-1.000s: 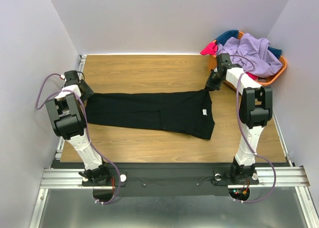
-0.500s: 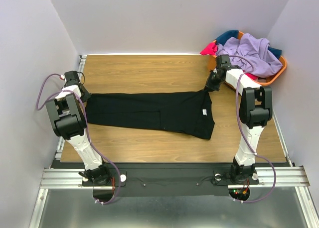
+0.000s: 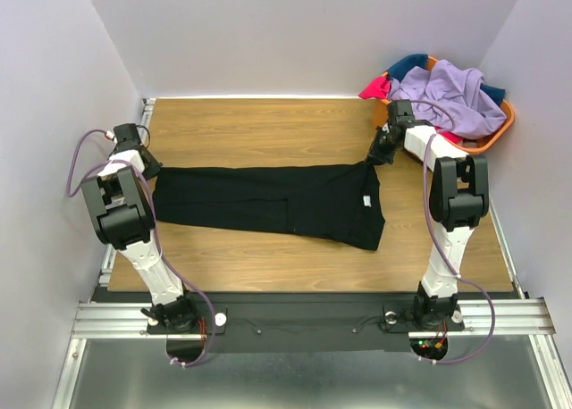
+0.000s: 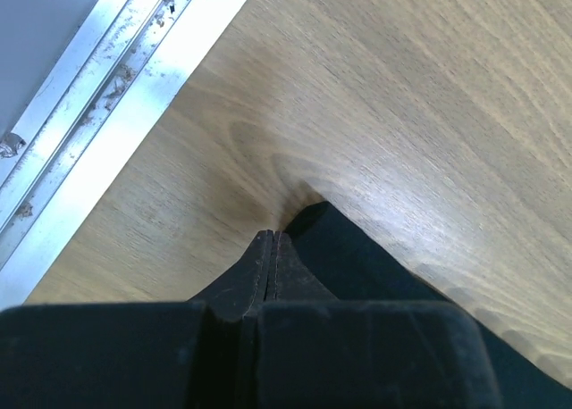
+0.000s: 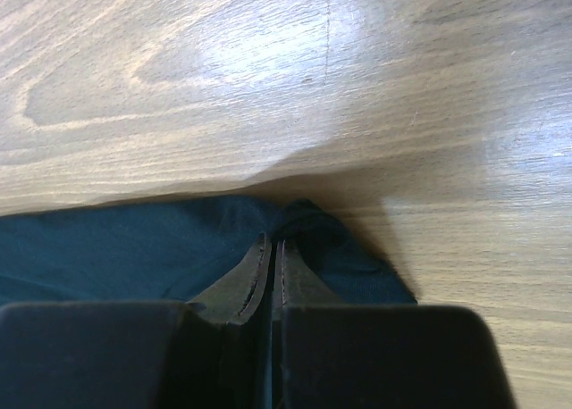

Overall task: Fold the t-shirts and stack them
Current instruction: Fold the tshirt

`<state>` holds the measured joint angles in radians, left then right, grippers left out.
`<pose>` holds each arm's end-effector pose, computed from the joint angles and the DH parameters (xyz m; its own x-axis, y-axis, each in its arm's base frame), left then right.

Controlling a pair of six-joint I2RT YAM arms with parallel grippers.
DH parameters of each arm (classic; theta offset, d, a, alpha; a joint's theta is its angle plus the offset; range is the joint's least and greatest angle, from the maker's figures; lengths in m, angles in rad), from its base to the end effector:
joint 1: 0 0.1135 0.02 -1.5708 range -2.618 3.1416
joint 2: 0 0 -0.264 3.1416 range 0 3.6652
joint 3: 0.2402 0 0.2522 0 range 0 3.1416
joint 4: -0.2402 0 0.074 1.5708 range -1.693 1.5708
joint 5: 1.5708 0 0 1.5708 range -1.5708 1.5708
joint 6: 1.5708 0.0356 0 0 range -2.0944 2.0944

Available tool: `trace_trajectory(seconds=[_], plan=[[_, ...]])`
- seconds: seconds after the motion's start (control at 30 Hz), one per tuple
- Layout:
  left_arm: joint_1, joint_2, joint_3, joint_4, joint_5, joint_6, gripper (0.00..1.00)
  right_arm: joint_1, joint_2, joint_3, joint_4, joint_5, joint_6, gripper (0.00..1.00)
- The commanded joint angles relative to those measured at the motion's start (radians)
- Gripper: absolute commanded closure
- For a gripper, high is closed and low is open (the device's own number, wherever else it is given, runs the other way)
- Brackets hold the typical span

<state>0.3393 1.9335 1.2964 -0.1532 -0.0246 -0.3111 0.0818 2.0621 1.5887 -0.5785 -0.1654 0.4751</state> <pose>0.3989 0.1417 0.1850 -0.5310 -0.5119 -0.6752 -0.5374 0.8196 -0.1988 0.4421 0.0421 0.1932 -0.8437 0.3835 -0.3756 0.2519 0.9007 0.3540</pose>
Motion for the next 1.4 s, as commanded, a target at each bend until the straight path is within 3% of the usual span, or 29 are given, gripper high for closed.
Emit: trace_trajectory(seconds=[0.0, 0.17, 0.23, 0.27, 0.3, 0.33, 0.37, 0.43, 0.47, 0.6, 0.8, 0.93, 1.07, 1.37], plan=[[0.012, -0.031, 0.040, 0.004, 0.017, -0.017, 1.00, -0.077, -0.045, 0.024, 0.178, 0.086, 0.008, 0.99], [0.000, -0.086, 0.001, 0.021, -0.001, -0.016, 1.00, -0.077, -0.053, 0.027, 0.183, 0.101, -0.009, 1.00], [-0.014, -0.113, -0.031, 0.038, -0.012, 0.000, 0.84, -0.077, -0.048, 0.037, 0.181, 0.102, -0.015, 0.99], [-0.020, -0.140, -0.042, 0.043, -0.020, 0.003, 0.61, -0.077, -0.046, 0.043, 0.181, 0.102, -0.021, 0.95], [-0.040, -0.154, -0.061, 0.049, -0.026, 0.007, 0.51, -0.076, -0.045, 0.054, 0.181, 0.102, -0.020, 0.92], [-0.049, -0.169, -0.069, 0.055, -0.034, 0.010, 0.40, -0.077, -0.045, 0.059, 0.181, 0.104, -0.023, 0.86], [-0.062, -0.195, -0.077, 0.055, -0.055, 0.023, 0.36, -0.077, -0.045, 0.065, 0.181, 0.107, -0.027, 0.68], [-0.100, -0.237, -0.092, 0.058, -0.090, 0.038, 0.30, -0.074, -0.051, 0.076, 0.183, 0.127, -0.036, 0.52], [-0.112, -0.249, -0.097, 0.061, -0.098, 0.044, 0.29, -0.070, -0.056, 0.079, 0.183, 0.138, -0.041, 0.45], [-0.178, -0.294, -0.101, 0.064, -0.136, 0.075, 0.27, -0.060, -0.095, 0.079, 0.184, 0.227, -0.070, 0.37], [-0.269, -0.277, -0.117, 0.078, -0.104, 0.096, 0.27, -0.016, -0.204, 0.021, 0.226, 0.323, -0.131, 0.37], [-0.279, -0.229, -0.131, 0.081, -0.040, 0.054, 0.27, 0.047, -0.249, -0.030, 0.229, 0.290, -0.164, 0.40], [-0.304, -0.217, -0.169, 0.121, 0.047, 0.007, 0.27, 0.122, -0.266, -0.091, 0.229, 0.170, -0.156, 0.53], [-0.318, -0.166, -0.229, 0.147, 0.084, -0.010, 0.27, 0.184, -0.191, -0.133, 0.227, 0.089, -0.141, 0.57]])
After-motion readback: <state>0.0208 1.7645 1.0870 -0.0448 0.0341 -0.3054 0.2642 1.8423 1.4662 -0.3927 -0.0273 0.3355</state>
